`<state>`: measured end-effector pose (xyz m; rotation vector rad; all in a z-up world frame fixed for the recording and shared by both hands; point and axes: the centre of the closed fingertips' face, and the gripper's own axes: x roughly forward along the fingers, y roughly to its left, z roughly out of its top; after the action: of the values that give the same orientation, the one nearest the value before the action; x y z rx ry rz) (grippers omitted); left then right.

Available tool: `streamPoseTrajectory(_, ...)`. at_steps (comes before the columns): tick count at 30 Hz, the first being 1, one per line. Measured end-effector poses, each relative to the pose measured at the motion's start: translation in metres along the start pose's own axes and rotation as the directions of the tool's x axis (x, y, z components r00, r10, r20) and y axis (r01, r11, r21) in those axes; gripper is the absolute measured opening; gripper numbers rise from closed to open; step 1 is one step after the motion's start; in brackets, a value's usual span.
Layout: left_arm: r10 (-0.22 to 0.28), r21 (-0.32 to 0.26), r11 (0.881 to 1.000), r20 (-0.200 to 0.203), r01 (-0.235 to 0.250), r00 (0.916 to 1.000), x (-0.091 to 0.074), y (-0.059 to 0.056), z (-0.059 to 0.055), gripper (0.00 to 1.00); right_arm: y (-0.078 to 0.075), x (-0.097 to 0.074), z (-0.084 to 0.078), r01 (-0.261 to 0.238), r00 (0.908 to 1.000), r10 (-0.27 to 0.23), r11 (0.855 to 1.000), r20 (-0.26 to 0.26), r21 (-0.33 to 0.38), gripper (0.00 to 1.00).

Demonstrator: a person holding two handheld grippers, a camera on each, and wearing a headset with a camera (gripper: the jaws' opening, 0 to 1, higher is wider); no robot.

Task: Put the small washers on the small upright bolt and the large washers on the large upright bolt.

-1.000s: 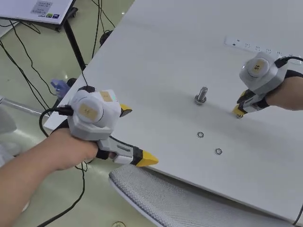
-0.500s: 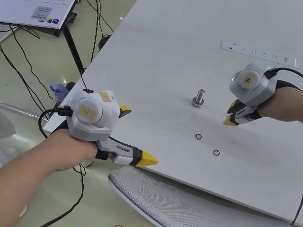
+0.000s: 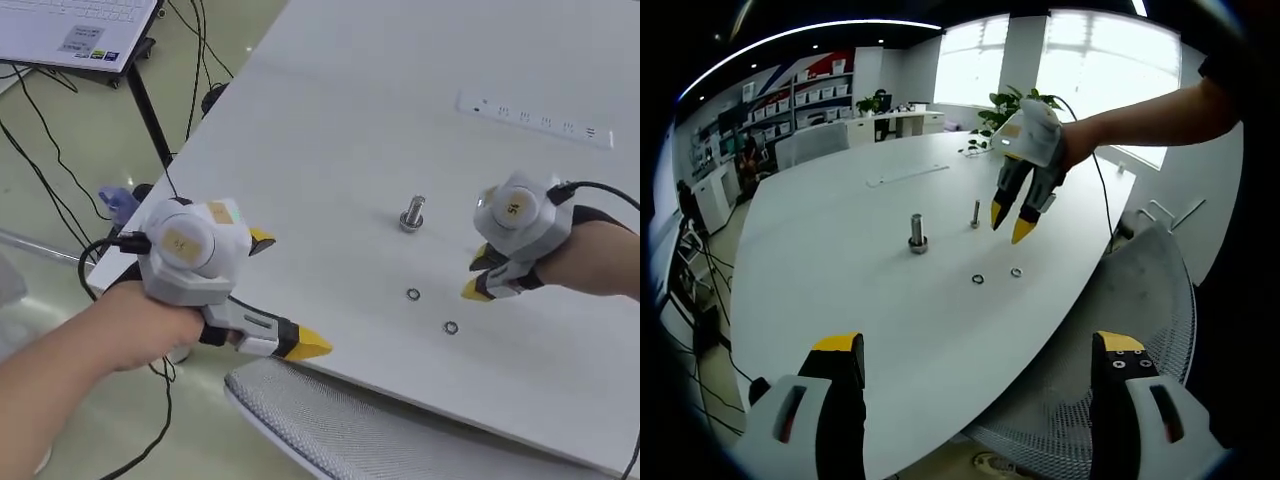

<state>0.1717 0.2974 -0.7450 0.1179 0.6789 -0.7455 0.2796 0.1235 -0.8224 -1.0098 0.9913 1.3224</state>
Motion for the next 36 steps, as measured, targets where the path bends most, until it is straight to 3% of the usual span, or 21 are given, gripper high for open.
streamPoseTrajectory(8,-0.002,0.004,1.0,-0.003,0.002,1.0,0.001,-0.001,0.0,0.95,0.023,0.008,-0.007,-0.029,0.9996,0.029,0.999,0.001,0.021,0.27)
streamPoseTrajectory(16,-0.009,-0.003,1.0,-0.004,0.009,1.0,0.003,-0.001,-0.003,0.97,0.033,0.022,-0.008,-0.038,0.9993,0.038,0.999,0.007,0.035,0.28)
streamPoseTrajectory(27,-0.013,-0.002,1.0,-0.002,0.013,0.9999,0.0,-0.002,0.0,0.98,0.03,0.049,-0.02,-0.019,0.9998,0.019,0.998,-0.002,0.057,0.27)
streamPoseTrajectory(29,-0.014,-0.003,1.0,-0.001,0.014,0.9999,0.0,-0.002,0.001,0.99,0.029,0.053,-0.021,-0.021,0.9997,0.019,0.997,0.016,0.071,0.28)
streamPoseTrajectory(36,-0.021,-0.006,1.0,-0.006,0.021,0.9998,0.002,-0.002,-0.003,0.99,0.028,0.052,-0.02,0.001,0.9996,-0.002,0.998,0.027,0.058,0.25)
